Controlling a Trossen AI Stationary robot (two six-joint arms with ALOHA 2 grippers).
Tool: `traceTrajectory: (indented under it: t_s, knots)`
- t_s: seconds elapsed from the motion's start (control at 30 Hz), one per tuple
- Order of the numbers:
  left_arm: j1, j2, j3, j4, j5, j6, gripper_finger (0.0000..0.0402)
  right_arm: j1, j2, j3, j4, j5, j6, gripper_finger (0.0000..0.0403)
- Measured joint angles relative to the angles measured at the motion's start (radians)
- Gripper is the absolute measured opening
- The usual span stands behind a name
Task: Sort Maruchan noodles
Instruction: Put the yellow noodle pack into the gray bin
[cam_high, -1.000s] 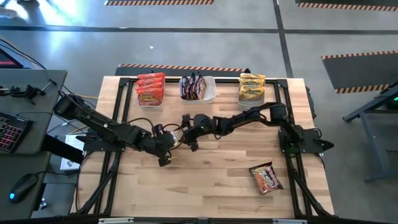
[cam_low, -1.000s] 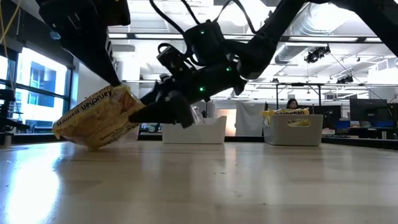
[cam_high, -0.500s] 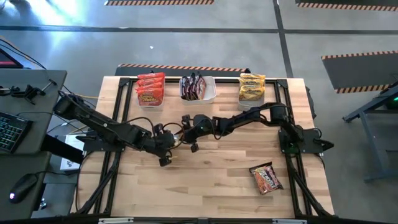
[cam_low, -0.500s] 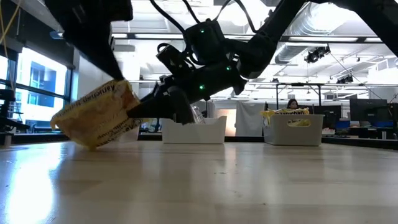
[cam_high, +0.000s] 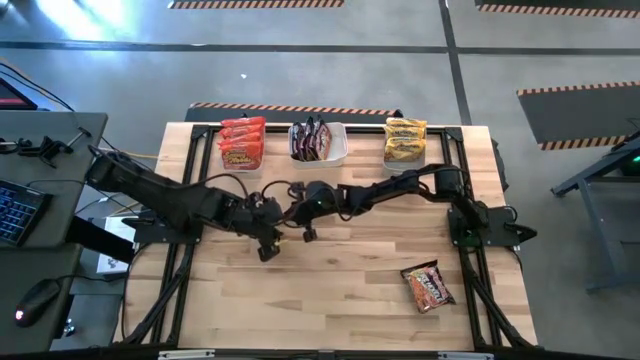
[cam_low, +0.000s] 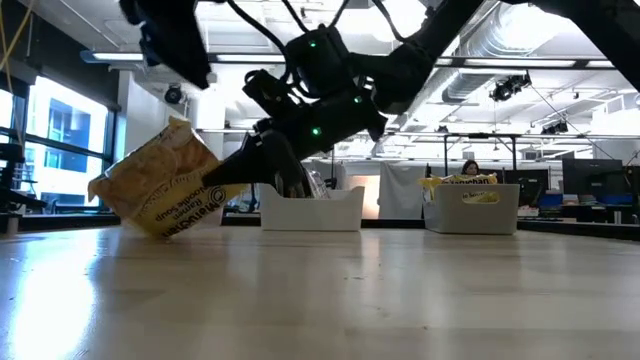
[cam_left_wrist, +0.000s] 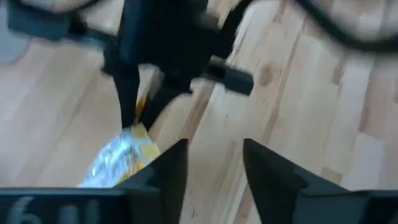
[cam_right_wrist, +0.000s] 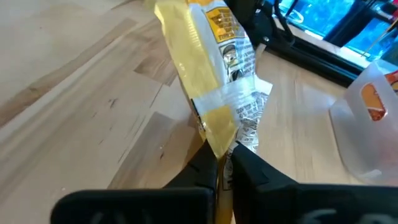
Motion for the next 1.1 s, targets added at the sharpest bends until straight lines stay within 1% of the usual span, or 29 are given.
traceTrajectory:
  t_s: [0.17,0.3,0.4,0.73,0.87,0.93,1.0,1.1]
  knots:
    - [0.033,0.002,0.03,-0.053,0.007,0.036,0.0199,0.0,0.0,0.013,-0.015,-0.008,0.039,0.0002]
    - [0.052,0.016,0.03,-0.17,0.016,0.037,0.0226,0.0,0.0,0.013,-0.015,-0.008,0.046,0.0002]
    - [0.055,0.038,0.03,-0.223,-0.003,0.038,0.0236,0.0,0.0,0.013,-0.011,-0.008,0.046,0.0002]
    - [0.055,0.149,0.029,-0.216,0.023,0.121,0.0244,0.0,-0.002,0.013,0.017,-0.008,0.083,0.0002]
    - [0.055,0.189,0.029,-0.222,0.022,0.146,0.0239,0.0,-0.002,0.013,0.016,-0.008,0.083,0.0002]
    - [0.055,0.204,0.029,-0.231,0.022,0.145,0.0225,-0.001,-0.002,0.013,0.017,-0.007,0.083,0.0002]
    - [0.055,0.213,0.029,-0.247,0.015,0.142,0.0199,0.0,-0.002,0.013,0.018,-0.007,0.083,0.0002]
    - [0.055,0.217,0.029,-0.278,-0.012,0.14,0.0142,0.0,-0.002,0.013,0.019,-0.007,0.087,0.0002]
